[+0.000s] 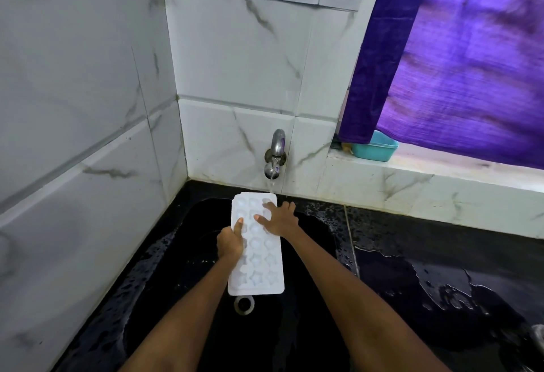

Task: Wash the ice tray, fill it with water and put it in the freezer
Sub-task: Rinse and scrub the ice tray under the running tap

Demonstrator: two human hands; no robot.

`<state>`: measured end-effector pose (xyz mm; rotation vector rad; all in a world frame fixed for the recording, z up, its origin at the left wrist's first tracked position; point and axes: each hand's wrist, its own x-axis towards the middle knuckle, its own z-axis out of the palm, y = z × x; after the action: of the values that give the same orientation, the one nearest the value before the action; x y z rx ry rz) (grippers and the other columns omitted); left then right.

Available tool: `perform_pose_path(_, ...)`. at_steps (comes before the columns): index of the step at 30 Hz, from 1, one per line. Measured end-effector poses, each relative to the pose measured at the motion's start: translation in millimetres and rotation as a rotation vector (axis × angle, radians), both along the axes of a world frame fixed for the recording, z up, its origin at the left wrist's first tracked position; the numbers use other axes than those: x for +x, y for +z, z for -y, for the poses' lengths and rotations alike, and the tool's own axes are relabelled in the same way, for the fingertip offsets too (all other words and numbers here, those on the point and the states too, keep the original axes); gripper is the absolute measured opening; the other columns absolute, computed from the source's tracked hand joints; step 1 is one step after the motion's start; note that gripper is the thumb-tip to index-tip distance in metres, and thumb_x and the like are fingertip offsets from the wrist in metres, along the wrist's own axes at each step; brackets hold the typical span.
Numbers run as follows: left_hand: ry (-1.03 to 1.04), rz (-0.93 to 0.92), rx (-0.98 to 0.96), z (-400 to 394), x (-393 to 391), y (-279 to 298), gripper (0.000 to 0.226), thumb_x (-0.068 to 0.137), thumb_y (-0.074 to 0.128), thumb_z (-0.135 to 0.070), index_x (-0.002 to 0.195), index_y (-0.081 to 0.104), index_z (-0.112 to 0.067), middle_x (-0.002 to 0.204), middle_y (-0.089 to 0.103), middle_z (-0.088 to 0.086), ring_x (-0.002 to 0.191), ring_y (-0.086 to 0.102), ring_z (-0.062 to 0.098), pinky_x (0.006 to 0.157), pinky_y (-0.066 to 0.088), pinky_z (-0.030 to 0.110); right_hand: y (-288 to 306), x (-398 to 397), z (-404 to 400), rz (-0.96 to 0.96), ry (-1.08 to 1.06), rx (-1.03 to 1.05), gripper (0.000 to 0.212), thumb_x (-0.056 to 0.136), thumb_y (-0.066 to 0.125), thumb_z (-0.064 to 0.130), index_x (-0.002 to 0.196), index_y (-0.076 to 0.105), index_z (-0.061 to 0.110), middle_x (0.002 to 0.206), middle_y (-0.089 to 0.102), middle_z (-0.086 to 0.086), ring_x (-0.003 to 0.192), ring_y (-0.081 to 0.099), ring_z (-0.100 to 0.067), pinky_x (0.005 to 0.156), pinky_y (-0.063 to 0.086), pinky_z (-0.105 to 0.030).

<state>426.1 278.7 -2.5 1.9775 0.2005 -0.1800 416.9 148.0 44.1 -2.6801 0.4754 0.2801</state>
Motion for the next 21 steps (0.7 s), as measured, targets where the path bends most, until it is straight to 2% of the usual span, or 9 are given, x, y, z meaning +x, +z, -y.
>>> perform_pose_path(4, -0.023, 0.007, 0.038, -3, 1, 2, 0.057, 0.097, 0.042, -0.043, 0.101, 0.063, 0.010, 0.103, 0.067, 0.024, 0.099, 0.064, 0.037, 0.082, 0.049, 0.035, 5, 5, 1, -0.005, -0.006, -0.127, 0.064, 0.089, 0.036, 0.065, 0.141, 0.034, 0.029, 0.153, 0.014, -0.024, 0.144, -0.003, -0.040, 0.111, 0.017, -0.064)
perform_pose_path(6, -0.023, 0.016, 0.035, -1, 2, 5, 0.057, 0.097, 0.042, -0.044, 0.101, 0.063, 0.010, 0.103, 0.067, 0.025, 0.099, 0.064, 0.038, 0.082, 0.049, 0.036, 5, 6, -1, -0.002, 0.004, -0.078, 0.067, 0.088, 0.036, 0.066, 0.143, 0.030, 0.030, 0.154, 0.011, -0.023, 0.144, -0.006, -0.040, 0.111, 0.017, -0.065)
perform_pose_path(8, -0.020, 0.020, 0.064, -4, 4, 7, 0.058, 0.097, 0.042, -0.044, 0.100, 0.062, 0.010, 0.103, 0.067, 0.025, 0.099, 0.064, 0.038, 0.079, 0.048, 0.034, 4, 5, 2, 0.001, -0.004, 0.008, 0.066, 0.086, 0.039, 0.068, 0.142, 0.033, 0.033, 0.152, 0.017, -0.021, 0.144, -0.001, -0.039, 0.111, 0.021, -0.061)
perform_pose_path(11, -0.041, 0.024, 0.089, -7, 5, 4, 0.058, 0.097, 0.042, -0.044, 0.099, 0.062, 0.011, 0.103, 0.067, 0.025, 0.098, 0.063, 0.038, 0.081, 0.049, 0.037, 5, 5, 7, 0.025, -0.028, -0.046, 0.061, 0.086, 0.036, 0.069, 0.135, 0.044, 0.033, 0.148, 0.026, -0.020, 0.142, 0.008, -0.039, 0.111, 0.020, -0.059)
perform_pose_path(14, -0.041, 0.028, 0.028, -4, 3, 4, 0.058, 0.097, 0.043, -0.043, 0.097, 0.063, 0.011, 0.101, 0.067, 0.026, 0.096, 0.064, 0.038, 0.083, 0.050, 0.039, 6, 4, 4, 0.011, -0.001, -0.056, 0.065, 0.087, 0.035, 0.069, 0.141, 0.035, 0.033, 0.150, 0.022, -0.019, 0.143, 0.005, -0.039, 0.110, 0.020, -0.061)
perform_pose_path(16, -0.044, 0.028, 0.053, -5, 4, 6, 0.058, 0.097, 0.043, -0.044, 0.099, 0.062, 0.010, 0.102, 0.067, 0.026, 0.097, 0.064, 0.038, 0.083, 0.050, 0.039, 8, 0, 5, 0.008, 0.006, -0.029, 0.065, 0.086, 0.038, 0.069, 0.140, 0.037, 0.033, 0.150, 0.025, -0.020, 0.142, 0.006, -0.039, 0.110, 0.022, -0.059)
perform_pose_path(18, -0.052, 0.031, 0.092, -6, 2, 6, 0.058, 0.097, 0.042, -0.045, 0.098, 0.060, 0.010, 0.103, 0.066, 0.025, 0.098, 0.063, 0.038, 0.082, 0.050, 0.040, 13, 0, 7, 0.012, -0.004, -0.098, 0.064, 0.086, 0.035, 0.070, 0.137, 0.043, 0.031, 0.150, 0.024, -0.021, 0.143, 0.006, -0.039, 0.111, 0.018, -0.060)
perform_pose_path(21, -0.053, 0.035, 0.057, -2, -1, 5, 0.059, 0.097, 0.042, -0.044, 0.098, 0.061, 0.011, 0.102, 0.066, 0.027, 0.098, 0.063, 0.038, 0.083, 0.049, 0.040, 16, 2, 0, 0.001, 0.046, -0.275, 0.067, 0.090, 0.031, 0.066, 0.141, 0.037, 0.023, 0.154, 0.012, -0.021, 0.145, -0.005, -0.038, 0.111, 0.013, -0.064)
